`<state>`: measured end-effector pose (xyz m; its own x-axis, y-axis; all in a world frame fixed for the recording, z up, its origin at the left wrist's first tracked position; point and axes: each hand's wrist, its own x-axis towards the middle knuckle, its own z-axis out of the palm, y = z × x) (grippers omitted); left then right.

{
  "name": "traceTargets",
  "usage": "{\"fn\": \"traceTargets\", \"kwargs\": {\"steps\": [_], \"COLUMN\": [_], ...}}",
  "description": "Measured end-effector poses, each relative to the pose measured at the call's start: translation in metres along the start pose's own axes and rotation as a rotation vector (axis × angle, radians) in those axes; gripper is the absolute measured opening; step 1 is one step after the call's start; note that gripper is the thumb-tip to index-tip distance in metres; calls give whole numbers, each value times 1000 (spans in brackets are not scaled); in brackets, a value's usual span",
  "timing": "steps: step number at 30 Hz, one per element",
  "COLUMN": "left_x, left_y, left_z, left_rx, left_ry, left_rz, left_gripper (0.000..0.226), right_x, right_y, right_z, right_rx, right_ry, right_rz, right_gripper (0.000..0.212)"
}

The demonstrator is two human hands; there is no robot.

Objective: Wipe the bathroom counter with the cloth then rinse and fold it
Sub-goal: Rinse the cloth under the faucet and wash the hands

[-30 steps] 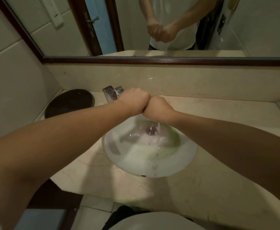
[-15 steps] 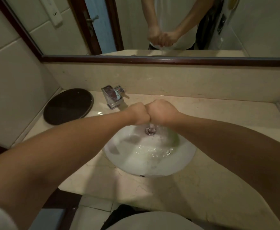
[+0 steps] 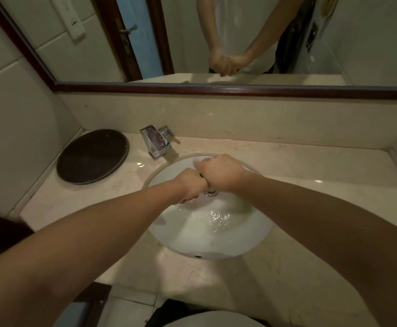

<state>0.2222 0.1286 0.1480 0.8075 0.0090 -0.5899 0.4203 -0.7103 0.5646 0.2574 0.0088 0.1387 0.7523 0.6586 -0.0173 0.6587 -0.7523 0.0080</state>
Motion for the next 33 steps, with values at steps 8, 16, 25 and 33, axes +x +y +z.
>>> {"fn": "traceTargets", "kwargs": {"steps": [8, 16, 25, 33], "left_x": [5, 4, 2, -19], "left_y": [10, 7, 0, -16], "left_z": [-14, -20, -10, 0], "left_rx": [47, 97, -43, -601], "left_ry": [133, 178, -16, -413], "left_rz": [71, 130, -13, -164], "left_gripper": [17, 23, 20, 35], "right_x": [12, 16, 5, 7], "right_y": [-2, -8, -1, 0], "right_z": [-6, -7, -11, -18], "right_rx": [37, 195, 110, -69], "right_ry": [19, -32, -105, 51], "right_rz": [251, 335, 197, -167], "right_gripper": [21, 15, 7, 30]}}
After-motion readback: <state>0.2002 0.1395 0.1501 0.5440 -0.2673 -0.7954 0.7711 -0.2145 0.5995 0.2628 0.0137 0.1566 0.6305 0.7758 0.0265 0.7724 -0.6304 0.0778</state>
